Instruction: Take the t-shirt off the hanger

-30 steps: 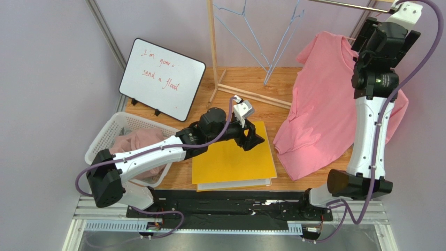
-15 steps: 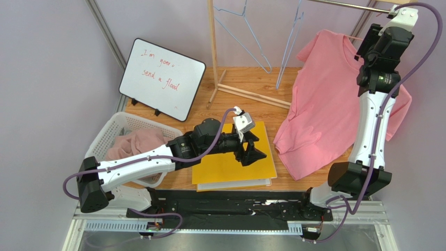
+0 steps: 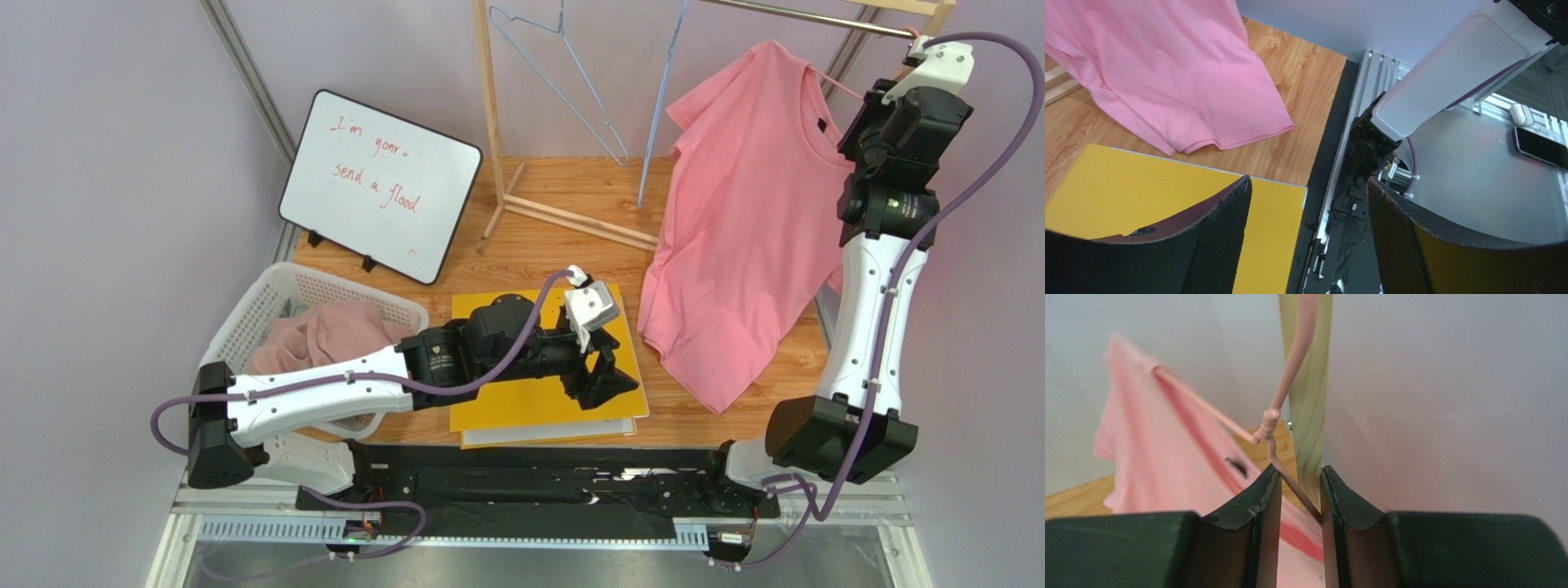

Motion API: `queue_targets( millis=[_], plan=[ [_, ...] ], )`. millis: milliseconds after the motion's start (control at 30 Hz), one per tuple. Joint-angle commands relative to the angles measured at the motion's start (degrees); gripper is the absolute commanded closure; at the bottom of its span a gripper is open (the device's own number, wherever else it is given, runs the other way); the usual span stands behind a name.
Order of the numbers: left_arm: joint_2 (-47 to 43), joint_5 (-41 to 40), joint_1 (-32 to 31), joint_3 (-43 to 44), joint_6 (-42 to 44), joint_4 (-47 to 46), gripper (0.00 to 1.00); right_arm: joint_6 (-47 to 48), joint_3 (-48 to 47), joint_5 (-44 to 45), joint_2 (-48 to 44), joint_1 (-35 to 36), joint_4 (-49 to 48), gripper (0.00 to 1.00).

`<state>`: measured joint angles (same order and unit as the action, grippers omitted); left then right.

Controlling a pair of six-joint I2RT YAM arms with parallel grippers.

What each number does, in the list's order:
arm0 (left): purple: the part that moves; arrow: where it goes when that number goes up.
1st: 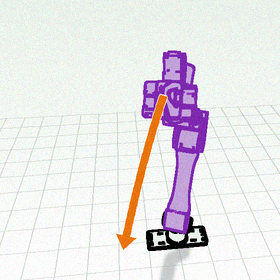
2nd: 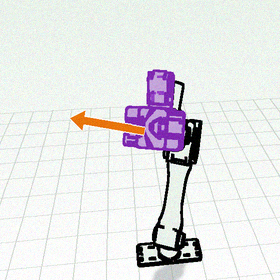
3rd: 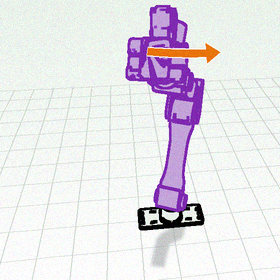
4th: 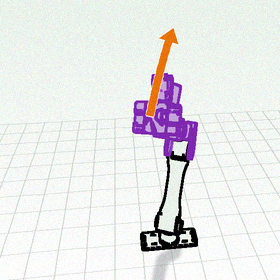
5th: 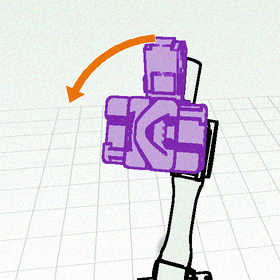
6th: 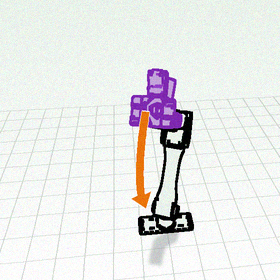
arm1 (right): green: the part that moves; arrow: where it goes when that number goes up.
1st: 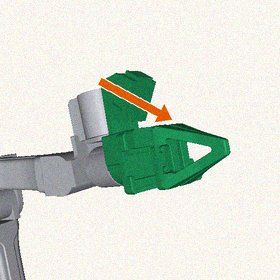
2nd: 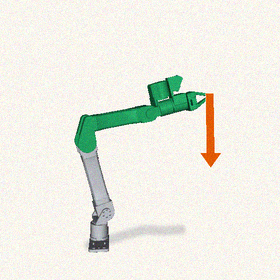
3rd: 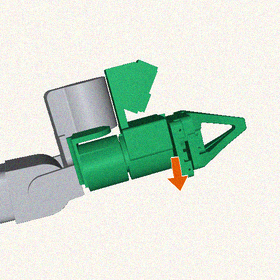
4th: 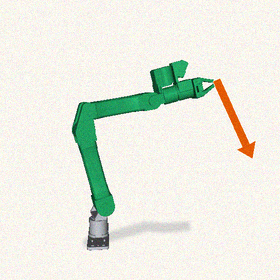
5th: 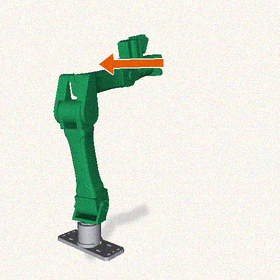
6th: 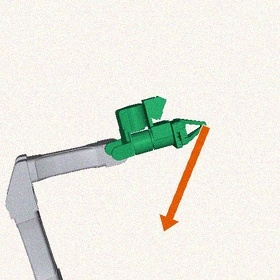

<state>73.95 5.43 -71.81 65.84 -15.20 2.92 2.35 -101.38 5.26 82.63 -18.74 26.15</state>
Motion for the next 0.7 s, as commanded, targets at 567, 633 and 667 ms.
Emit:
queue_targets(
  millis=[567, 633, 667],
  plan=[
    [-0.8, -4.8, -4.1, 0.2, 1.1, 0.9, 0.26, -9.2, -1.4, -2.7, -7.5, 0.5, 14.4, 0.36],
    [-0.7, -4.5, -4.1, 0.2, 0.9, 0.8, 0.26, -9.6, -0.5, -2.6, -8.4, 0.5, 15.2, 0.36],
    [-0.4, -4.4, -4.1, 0.1, 0.6, 0.4, 0.26, -9.9, 0.1, -3.3, -9.3, 0.5, 15.0, 0.36]
  ],
)
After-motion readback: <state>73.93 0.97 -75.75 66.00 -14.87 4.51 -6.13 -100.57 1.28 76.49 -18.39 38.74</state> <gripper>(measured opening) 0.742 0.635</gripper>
